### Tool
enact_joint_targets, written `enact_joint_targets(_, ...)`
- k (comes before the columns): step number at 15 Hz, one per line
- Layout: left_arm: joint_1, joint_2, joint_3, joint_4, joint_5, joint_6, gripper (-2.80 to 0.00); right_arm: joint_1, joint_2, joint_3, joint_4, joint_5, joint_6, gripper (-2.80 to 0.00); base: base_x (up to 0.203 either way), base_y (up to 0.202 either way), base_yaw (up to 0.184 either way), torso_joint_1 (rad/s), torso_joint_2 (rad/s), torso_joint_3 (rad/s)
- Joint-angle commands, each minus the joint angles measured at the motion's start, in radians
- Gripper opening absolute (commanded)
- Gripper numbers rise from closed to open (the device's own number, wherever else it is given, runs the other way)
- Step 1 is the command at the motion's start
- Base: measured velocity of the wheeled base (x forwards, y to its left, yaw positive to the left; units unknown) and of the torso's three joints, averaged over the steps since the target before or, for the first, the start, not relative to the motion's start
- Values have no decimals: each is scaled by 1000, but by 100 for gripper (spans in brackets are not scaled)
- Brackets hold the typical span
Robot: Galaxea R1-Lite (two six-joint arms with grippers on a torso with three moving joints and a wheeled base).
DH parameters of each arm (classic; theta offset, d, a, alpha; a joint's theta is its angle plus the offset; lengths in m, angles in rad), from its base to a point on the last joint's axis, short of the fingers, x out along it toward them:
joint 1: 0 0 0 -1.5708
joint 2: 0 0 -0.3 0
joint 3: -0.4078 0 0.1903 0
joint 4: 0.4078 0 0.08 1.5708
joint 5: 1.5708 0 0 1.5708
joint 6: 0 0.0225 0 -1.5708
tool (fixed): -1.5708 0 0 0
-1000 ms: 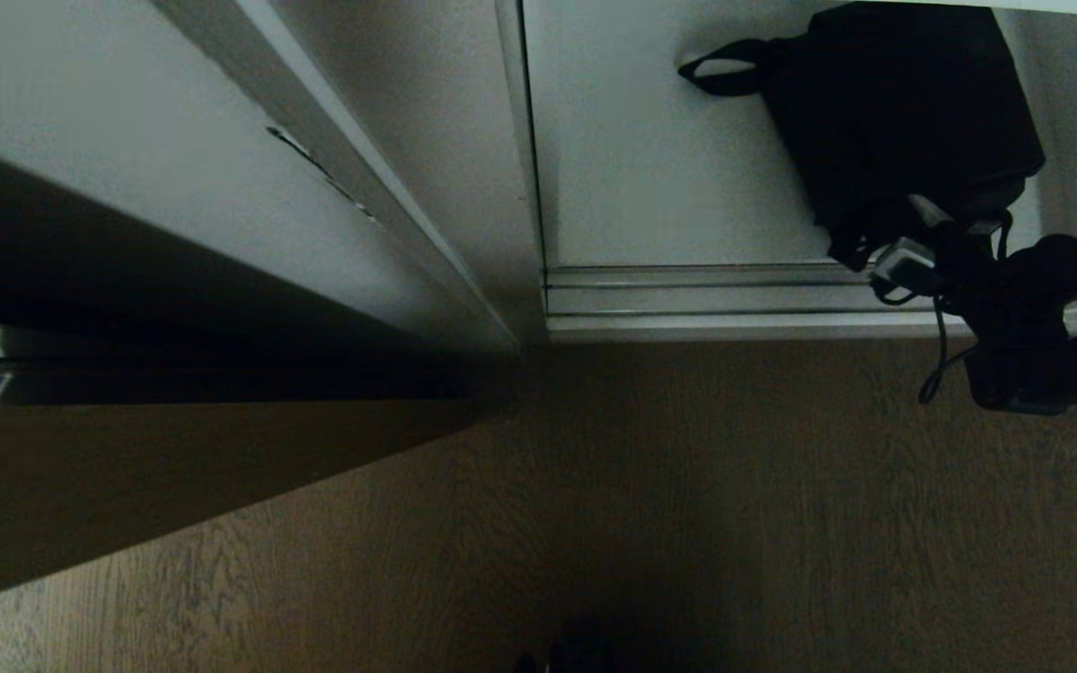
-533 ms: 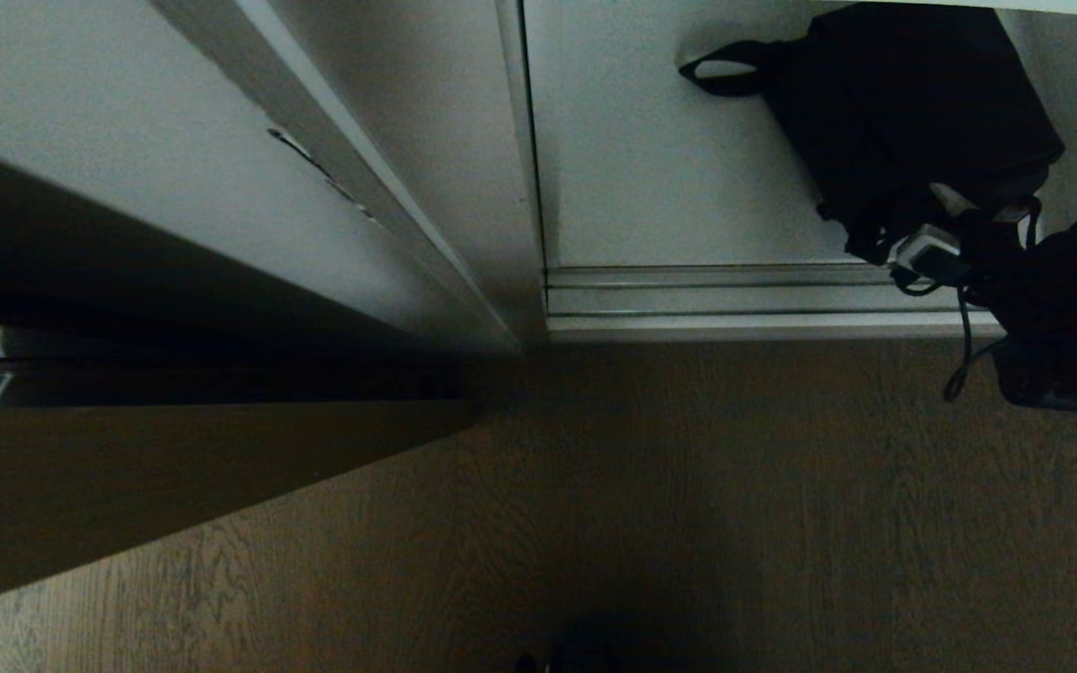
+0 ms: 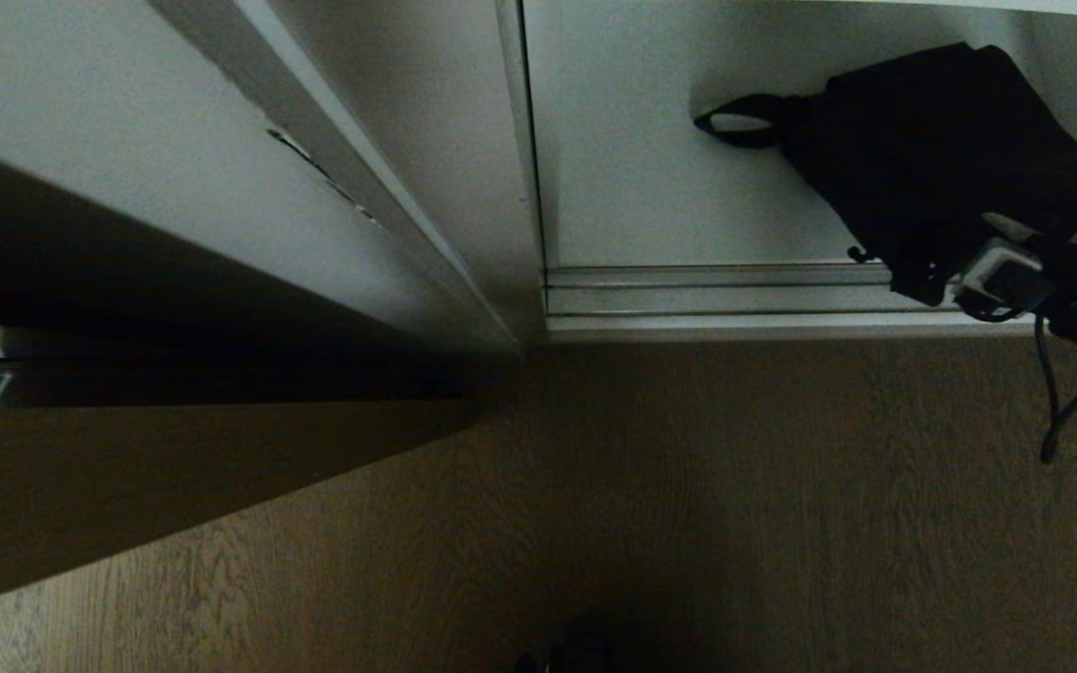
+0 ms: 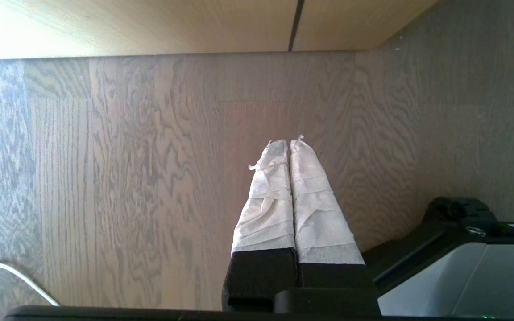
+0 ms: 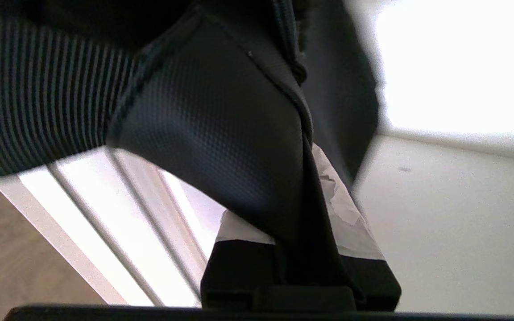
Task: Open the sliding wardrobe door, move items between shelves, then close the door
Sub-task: Place the bag on the higher shelf
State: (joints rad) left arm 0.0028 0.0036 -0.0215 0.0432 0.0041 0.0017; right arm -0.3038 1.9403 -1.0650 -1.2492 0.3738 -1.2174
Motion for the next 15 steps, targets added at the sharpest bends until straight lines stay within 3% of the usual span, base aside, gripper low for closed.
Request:
enact_joint_targets(1,0,-1,0,0,1,0,-280,-2,-185,89,11,4,4,-280,0,0,0,0,0,0)
enact_joint_targets(5,0,-1,0,0,1,0,-280,-22,-326,273,33,13,8,-280,0,0,0,0,0,0)
enact_joint_targets(15,0,-1,0,0,1,0,-280,-85,-702,479,261,24,20,-280,0,0,0,0,0,0)
